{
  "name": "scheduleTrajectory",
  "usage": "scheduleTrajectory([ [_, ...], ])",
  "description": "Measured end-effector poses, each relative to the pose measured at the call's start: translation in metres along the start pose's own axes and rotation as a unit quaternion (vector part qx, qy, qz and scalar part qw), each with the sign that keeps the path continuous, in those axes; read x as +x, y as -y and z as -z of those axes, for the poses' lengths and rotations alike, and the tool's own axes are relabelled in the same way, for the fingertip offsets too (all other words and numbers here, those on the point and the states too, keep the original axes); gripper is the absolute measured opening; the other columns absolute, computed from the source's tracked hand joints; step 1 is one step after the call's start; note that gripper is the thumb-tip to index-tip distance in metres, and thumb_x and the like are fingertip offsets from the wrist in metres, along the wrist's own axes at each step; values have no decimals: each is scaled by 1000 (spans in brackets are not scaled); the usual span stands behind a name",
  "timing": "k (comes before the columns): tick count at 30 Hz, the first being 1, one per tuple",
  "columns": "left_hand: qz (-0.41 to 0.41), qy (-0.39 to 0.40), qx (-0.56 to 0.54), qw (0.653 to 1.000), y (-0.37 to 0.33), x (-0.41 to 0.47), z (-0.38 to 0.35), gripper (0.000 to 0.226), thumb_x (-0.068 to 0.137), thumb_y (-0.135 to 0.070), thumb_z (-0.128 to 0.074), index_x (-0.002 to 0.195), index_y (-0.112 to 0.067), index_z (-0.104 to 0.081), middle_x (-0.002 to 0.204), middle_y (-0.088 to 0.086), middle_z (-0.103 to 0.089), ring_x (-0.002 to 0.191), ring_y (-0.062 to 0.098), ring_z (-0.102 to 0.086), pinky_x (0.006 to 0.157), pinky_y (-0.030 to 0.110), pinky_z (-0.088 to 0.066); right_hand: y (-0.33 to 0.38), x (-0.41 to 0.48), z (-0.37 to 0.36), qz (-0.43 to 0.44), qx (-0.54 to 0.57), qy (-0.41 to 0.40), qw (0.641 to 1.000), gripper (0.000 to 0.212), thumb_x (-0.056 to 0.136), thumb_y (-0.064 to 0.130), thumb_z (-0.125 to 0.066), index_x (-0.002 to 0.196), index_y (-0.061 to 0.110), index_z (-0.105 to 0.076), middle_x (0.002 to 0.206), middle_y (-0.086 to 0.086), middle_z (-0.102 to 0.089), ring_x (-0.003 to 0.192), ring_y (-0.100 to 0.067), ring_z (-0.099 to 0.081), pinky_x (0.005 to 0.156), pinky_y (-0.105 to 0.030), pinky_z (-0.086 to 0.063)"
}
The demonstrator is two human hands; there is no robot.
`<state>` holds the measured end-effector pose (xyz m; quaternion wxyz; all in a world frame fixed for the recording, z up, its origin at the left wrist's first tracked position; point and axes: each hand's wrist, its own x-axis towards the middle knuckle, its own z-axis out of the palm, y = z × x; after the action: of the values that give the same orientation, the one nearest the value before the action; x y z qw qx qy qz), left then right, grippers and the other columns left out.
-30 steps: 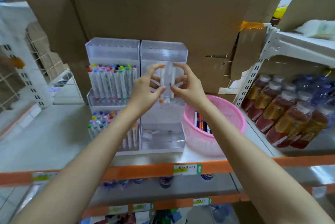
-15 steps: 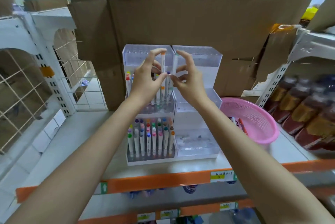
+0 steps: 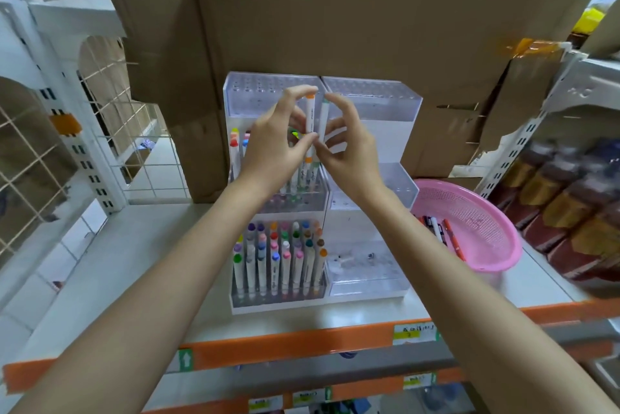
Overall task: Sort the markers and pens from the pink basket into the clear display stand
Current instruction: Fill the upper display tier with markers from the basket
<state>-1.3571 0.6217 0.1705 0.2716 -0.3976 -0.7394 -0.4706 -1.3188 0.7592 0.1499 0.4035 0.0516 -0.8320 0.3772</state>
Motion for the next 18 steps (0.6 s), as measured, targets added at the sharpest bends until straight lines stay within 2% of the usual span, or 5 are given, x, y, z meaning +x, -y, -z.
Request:
scheduleTrajectory([
  [6,2,27,27,999,3,-6,-2,57,80,-6,-72,130,-17,-47,82,-2,-59,77,9,-61,71,9,-46,-3,-1,-2,0,7,12,1000,62,80,4,-69,135,20,-44,86,-2,-58,73,-13,-61,61,-26,-54],
  [8,11,35,33,999,3,-5,-2,56,81,-7,-72,129,-17,-47,82,-4,-60,78,10,-62,72,13,-48,-4,-2,-2,1,13,11,1000,62,80,4,-69,135,21,-44,86,-2,-58,72,-11,-60,61,-25,-54],
  [12,16,52,58,997,4,-5,0,54,81,-11,-73,128,-17,-47,82,-8,-58,80,13,-64,74,30,-55,-6,-3,-1,2,13,14,1000,63,81,9,-71,136,21,-43,88,-5,-60,72,-12,-60,61,-24,-53],
  [18,3,47,81,996,6,-5,0,53,80,-15,-75,126,-14,-49,86,1,-62,83,15,-63,74,29,-54,-8,-4,1,3,11,12,1000,64,81,8,-72,137,21,-43,88,-4,-59,75,-14,-61,62,-18,-52],
])
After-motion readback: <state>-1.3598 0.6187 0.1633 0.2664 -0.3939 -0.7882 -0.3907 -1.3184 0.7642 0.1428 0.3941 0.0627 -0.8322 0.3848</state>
